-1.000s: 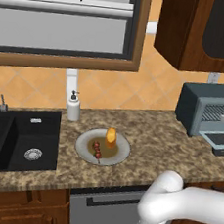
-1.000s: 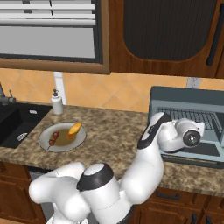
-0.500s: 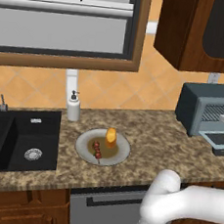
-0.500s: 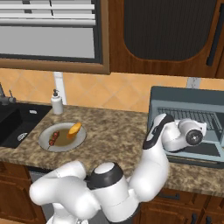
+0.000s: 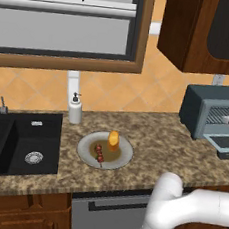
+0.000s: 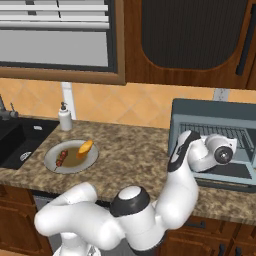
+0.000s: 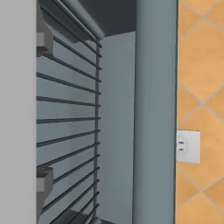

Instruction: Pick up the kebab skewer and baguette bread, and place them inside the toaster oven. Close the toaster oven door and start by setting the timer.

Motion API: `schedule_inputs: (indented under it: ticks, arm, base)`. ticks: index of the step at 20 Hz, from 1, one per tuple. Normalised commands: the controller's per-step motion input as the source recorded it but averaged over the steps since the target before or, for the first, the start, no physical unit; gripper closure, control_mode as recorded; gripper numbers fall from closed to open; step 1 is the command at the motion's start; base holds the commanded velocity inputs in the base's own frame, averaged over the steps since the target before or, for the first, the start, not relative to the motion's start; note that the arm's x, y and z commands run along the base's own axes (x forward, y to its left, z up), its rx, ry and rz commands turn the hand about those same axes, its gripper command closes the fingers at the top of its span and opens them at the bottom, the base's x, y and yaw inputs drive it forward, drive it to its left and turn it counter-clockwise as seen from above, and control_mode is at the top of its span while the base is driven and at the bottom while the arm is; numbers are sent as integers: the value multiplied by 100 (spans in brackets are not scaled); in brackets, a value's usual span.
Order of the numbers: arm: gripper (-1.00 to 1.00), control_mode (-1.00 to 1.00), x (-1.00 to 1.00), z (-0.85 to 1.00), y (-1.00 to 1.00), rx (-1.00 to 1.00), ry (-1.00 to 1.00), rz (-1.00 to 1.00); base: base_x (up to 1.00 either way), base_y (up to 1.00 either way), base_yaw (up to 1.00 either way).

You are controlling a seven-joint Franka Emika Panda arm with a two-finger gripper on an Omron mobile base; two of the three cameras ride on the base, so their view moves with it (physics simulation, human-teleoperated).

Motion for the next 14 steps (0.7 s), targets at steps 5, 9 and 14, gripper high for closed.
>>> schedule_inputs:
  ticks: [5,9,14]
  arm:
    - [-100,-100,14,-7,0,0,3,0]
    - [-100,-100,0,-23,0,0,7,0]
    - [-100,-100,0,-16,0,0,5,0]
  base:
    - [0,0,0]
    - [0,0,0]
    - [0,0,0]
